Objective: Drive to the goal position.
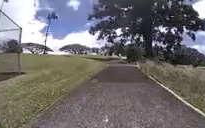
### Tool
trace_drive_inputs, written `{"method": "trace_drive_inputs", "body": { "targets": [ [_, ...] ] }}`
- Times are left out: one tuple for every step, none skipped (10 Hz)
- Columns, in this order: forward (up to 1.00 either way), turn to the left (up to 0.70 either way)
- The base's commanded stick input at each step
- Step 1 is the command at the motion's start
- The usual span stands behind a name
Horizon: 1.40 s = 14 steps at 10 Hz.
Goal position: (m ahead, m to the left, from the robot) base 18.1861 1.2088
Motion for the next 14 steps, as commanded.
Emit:
{"method": "trace_drive_inputs", "body": {
  "targets": [
    [0.7,0.0],
    [0.7,0.0],
    [0.7,0.0],
    [0.7,0.0],
    [0.7,0.0],
    [0.7,-0.02],
    [0.7,-0.19],
    [0.7,-0.33],
    [0.7,-0.35],
    [0.7,-0.35],
    [0.7,-0.35],
    [0.7,-0.35],
    [0.7,-0.35],
    [0.7,-0.33]
  ]
}}
